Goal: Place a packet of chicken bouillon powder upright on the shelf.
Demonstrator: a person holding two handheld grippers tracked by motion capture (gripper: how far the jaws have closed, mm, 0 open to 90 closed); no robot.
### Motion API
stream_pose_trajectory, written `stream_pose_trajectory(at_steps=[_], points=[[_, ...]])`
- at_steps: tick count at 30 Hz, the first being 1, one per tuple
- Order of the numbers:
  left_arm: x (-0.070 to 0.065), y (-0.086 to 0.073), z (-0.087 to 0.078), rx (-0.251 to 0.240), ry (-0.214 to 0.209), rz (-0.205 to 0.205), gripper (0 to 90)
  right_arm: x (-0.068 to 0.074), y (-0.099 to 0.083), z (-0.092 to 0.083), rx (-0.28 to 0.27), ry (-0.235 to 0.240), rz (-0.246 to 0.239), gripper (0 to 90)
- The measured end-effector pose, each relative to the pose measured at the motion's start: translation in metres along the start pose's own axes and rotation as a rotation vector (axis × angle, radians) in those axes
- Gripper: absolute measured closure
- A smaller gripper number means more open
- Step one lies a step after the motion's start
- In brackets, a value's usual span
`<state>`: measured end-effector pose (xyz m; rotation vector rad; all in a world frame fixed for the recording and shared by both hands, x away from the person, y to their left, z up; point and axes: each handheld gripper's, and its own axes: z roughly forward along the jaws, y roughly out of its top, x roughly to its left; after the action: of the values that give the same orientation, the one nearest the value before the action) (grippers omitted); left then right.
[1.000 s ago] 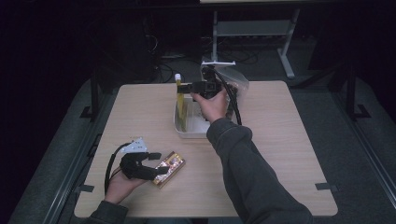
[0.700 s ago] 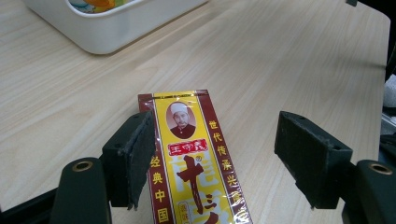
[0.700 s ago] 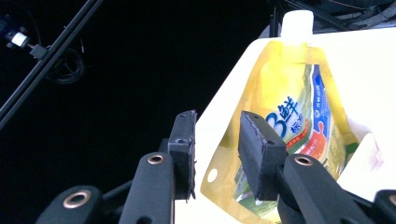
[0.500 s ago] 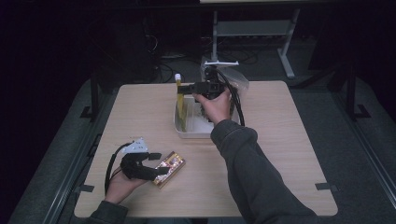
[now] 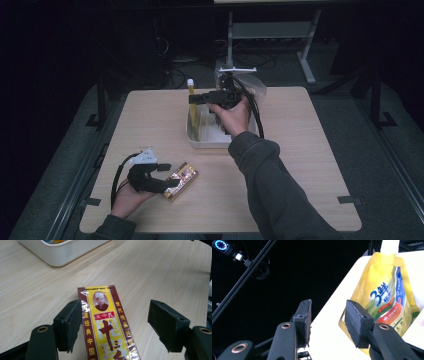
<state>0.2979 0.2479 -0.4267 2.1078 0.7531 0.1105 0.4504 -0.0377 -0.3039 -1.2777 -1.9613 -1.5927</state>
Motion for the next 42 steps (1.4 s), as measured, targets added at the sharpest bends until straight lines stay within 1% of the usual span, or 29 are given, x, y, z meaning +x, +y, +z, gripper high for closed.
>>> stream_pose_trajectory(at_steps=[13, 16, 23, 25, 32, 35, 38, 42], points=[[-0.001, 0.0, 0.0, 0.0, 0.003, -0.003, 26.4, 0.002, -0.009, -0.008, 0.018, 0.022, -0.014, 49.8], [-0.001, 0.0, 0.0, -0.003, 0.006, -0.007, 26.0, 0.002, -0.012, -0.011, 0.027, 0.032, -0.01, 48.6], [0.0, -0.001, -0.001, 0.003, 0.013, -0.005, 25.0, 0.002, -0.023, -0.018, 0.041, 0.042, -0.017, 46.6], [0.0, -0.001, -0.001, 0.002, 0.015, -0.007, 24.7, 0.002, -0.027, -0.02, 0.046, 0.053, -0.011, 46.1], [-0.001, -0.002, 0.0, 0.011, 0.031, -0.004, 23.6, 0.001, -0.037, -0.027, 0.056, 0.06, -0.012, 45.3], [-0.001, -0.002, 0.001, 0.014, 0.031, -0.006, 22.5, -0.002, -0.043, -0.03, 0.063, 0.057, -0.014, 45.0], [-0.001, -0.002, 0.002, 0.026, 0.04, -0.004, 21.2, -0.005, -0.053, -0.032, 0.074, 0.063, -0.009, 44.8], [-0.002, -0.002, 0.002, 0.022, 0.04, -0.002, 21.0, -0.009, -0.064, -0.032, 0.088, 0.073, -0.003, 44.2]])
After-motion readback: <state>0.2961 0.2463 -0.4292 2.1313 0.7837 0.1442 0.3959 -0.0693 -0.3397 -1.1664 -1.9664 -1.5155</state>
